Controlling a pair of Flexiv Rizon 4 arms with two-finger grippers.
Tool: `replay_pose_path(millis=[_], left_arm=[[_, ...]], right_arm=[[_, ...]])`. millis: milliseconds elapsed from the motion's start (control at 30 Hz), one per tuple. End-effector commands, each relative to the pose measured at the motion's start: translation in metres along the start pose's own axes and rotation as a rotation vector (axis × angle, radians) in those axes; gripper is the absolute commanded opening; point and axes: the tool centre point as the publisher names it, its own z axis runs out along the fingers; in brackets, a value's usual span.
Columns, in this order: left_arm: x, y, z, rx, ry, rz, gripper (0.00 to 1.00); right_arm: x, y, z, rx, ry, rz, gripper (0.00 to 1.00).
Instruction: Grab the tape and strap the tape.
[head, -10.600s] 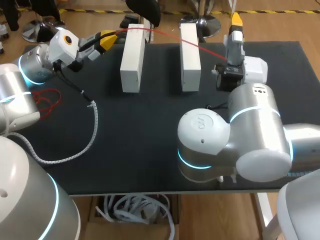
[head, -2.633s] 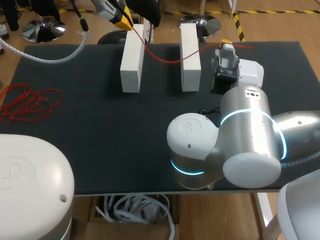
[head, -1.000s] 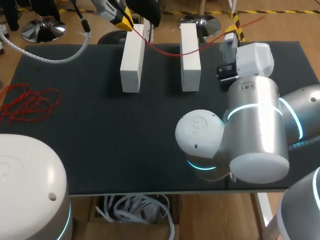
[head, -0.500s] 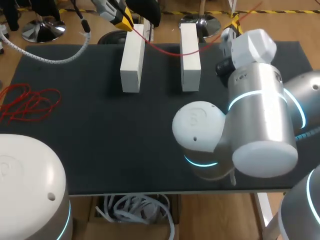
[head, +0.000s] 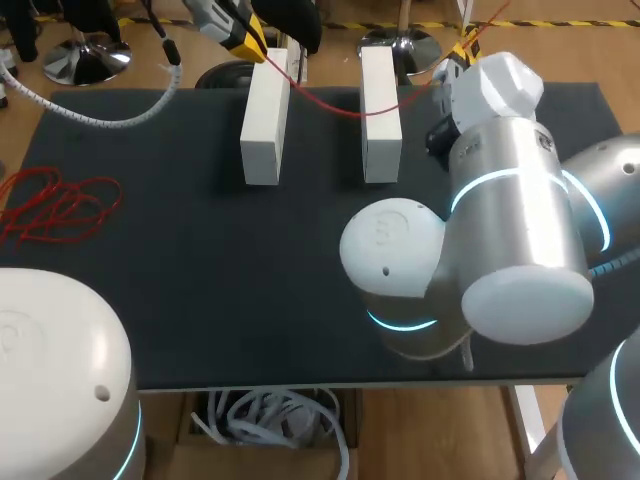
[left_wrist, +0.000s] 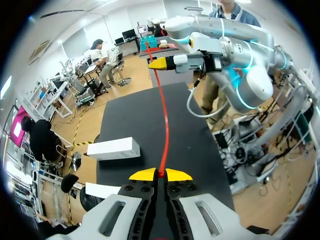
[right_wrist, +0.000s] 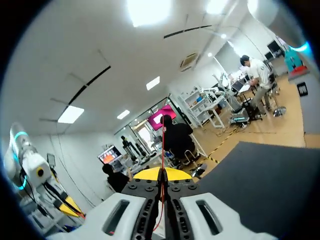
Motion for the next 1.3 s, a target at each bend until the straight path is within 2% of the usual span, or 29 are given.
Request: replay_pose_path(millis=[33, 167, 267, 333, 533, 700, 767, 833, 1300], left_arm=[[-0.0002, -0.0005, -0.0010, -0.005, 0.002, -0.001, 0.00], [-0.0002, -0.0005, -0.0010, -0.005, 0.002, -0.001, 0.00], [-0.0002, -0.0005, -0.0010, -0.005, 0.002, -0.001, 0.00], [-0.0002, -0.0005, -0.0010, -0.005, 0.002, -0.001, 0.00], [-0.0002, -0.0005, -0.0010, -0.005, 0.002, -0.001, 0.00], [-0.0002, -0.0005, -0.0010, -0.005, 0.002, -0.001, 0.00], [-0.0002, -0.0005, -0.0010, -0.005, 0.002, -0.001, 0.00], [-0.0002, -0.0005, -0.0010, -0.005, 0.002, -0.001, 0.00], [-0.0002, -0.0005, -0.0010, -0.005, 0.002, -0.001, 0.00]], right_arm=[[0.0092, 0.0179, 0.0037, 0.114, -0.012, -0.227, 0.00], [0.0128, 0.0238, 0.0068, 0.083, 0.074, -0.466, 0.00], [0.0125, 0.0264, 0.0095, 0.059, 0.139, -0.579, 0.00], [0.0116, 0.0264, 0.0114, 0.071, 0.190, -0.666, 0.00], [0.0103, 0.0229, 0.0113, 0.085, 0.377, -0.938, 0.00], [0.0162, 0.0193, 0.0081, 0.051, 0.561, -1.153, 0.00], [0.0180, 0.0177, 0.0058, 0.050, 0.609, -1.175, 0.00], [0.0180, 0.0183, 0.0037, 0.040, 0.589, -1.138, 0.00], [0.0180, 0.0183, 0.0037, 0.040, 0.589, -1.138, 0.00]])
